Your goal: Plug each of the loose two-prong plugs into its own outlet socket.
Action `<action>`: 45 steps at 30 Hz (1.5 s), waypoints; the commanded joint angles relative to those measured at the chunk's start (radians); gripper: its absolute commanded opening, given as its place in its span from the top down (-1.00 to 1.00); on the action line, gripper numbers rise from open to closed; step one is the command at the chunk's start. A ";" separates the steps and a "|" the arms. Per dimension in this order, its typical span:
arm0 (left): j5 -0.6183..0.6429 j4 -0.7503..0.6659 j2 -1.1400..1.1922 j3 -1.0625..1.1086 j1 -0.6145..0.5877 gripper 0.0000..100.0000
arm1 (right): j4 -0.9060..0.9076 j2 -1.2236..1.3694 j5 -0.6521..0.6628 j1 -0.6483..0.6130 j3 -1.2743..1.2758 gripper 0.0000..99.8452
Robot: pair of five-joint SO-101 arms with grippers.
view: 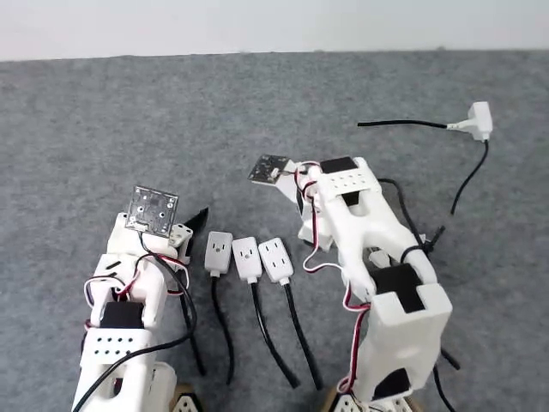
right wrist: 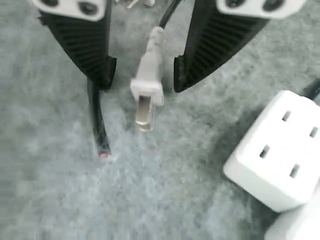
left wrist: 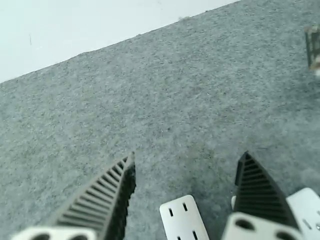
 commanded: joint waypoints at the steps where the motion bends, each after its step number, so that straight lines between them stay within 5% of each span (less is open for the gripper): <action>1: -0.008 -0.032 -0.002 -0.012 0.006 0.39 | -0.033 0.022 -0.015 -0.004 -0.041 0.59; 6: -0.008 -0.032 -0.002 -0.012 0.006 0.39 | -0.076 0.073 -0.017 -0.005 -0.041 0.65; 9: -0.008 -0.032 -0.002 -0.012 0.006 0.39 | -0.087 0.073 -0.018 -0.005 -0.041 0.98; 25: -0.008 -0.032 0.000 -0.012 0.006 0.39 | -0.071 0.056 -0.054 0.013 -0.046 0.98; 34: -0.008 -0.032 0.000 -0.012 0.006 0.39 | 0.145 -0.246 -0.044 0.084 -0.152 0.98; 45: -0.029 -0.044 -0.008 -0.007 0.052 0.39 | 0.294 -0.587 -0.080 0.024 -0.173 0.98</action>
